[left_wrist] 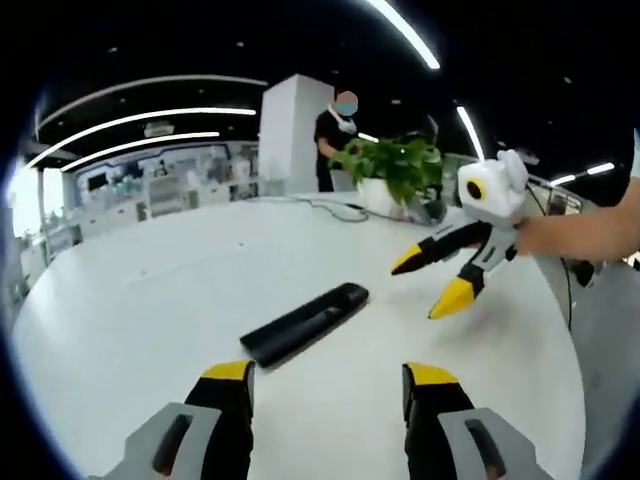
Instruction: Press the specified remote control buttons in sequence, fully releasing each button before pressing the next.
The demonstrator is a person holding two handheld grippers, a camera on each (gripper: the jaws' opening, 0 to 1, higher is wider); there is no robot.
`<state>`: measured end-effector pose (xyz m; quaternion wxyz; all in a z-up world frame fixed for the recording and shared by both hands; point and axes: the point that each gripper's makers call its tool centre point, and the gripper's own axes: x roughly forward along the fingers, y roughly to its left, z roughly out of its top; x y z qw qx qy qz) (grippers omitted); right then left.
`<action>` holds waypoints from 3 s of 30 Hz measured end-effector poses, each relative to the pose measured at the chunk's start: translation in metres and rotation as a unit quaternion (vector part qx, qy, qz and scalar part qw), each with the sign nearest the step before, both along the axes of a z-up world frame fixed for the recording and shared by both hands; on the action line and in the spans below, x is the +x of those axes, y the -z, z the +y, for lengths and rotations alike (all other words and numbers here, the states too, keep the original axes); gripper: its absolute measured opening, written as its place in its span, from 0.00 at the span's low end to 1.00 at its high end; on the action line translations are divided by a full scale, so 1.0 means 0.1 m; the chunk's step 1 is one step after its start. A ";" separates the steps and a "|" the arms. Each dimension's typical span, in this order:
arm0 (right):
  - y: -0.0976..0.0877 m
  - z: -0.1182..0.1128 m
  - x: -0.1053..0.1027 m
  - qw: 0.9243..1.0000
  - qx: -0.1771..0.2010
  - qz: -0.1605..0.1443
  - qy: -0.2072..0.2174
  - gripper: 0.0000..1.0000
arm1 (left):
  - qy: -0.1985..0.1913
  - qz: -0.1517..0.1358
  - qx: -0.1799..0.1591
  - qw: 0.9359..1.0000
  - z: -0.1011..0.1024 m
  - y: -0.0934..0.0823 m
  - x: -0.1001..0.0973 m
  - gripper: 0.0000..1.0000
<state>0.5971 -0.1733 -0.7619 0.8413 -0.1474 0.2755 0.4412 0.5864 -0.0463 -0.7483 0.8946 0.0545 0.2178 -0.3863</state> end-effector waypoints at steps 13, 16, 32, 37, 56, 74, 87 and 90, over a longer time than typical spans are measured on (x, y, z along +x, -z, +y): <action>-0.08 -0.09 -0.35 1.000 0.009 0.007 0.022 0.51 | -0.053 0.023 -0.005 0.998 0.17 0.02 -0.34 0.70; -0.11 -0.11 -0.43 1.000 0.004 0.007 0.021 0.51 | -0.066 0.021 -0.011 0.998 0.20 -0.03 -0.40 0.70; -0.23 -0.17 -0.80 0.999 -0.007 0.011 0.033 0.48 | -0.110 0.030 -0.011 0.993 0.29 -0.17 -0.84 0.69; -0.26 -0.21 -0.93 0.999 -0.007 0.020 0.048 0.47 | -0.122 0.036 -0.003 0.992 0.29 -0.19 -0.97 0.68; -0.55 -0.38 -1.36 0.993 0.030 0.027 0.111 0.44 | -0.139 0.032 0.033 0.989 0.29 -0.58 -1.33 0.68; -0.72 -0.39 -1.70 0.991 0.057 0.016 0.120 0.44 | -0.149 -0.004 0.013 0.989 0.10 -0.88 -1.76 0.68; -0.84 -0.31 -1.86 0.990 0.069 -0.004 0.121 0.43 | -0.138 -0.015 0.019 0.990 0.01 -0.88 -1.85 0.67; -0.82 -0.32 -1.88 0.991 0.058 -0.009 0.119 0.43 | -0.132 -0.016 0.022 0.991 -0.05 -0.86 -1.88 0.67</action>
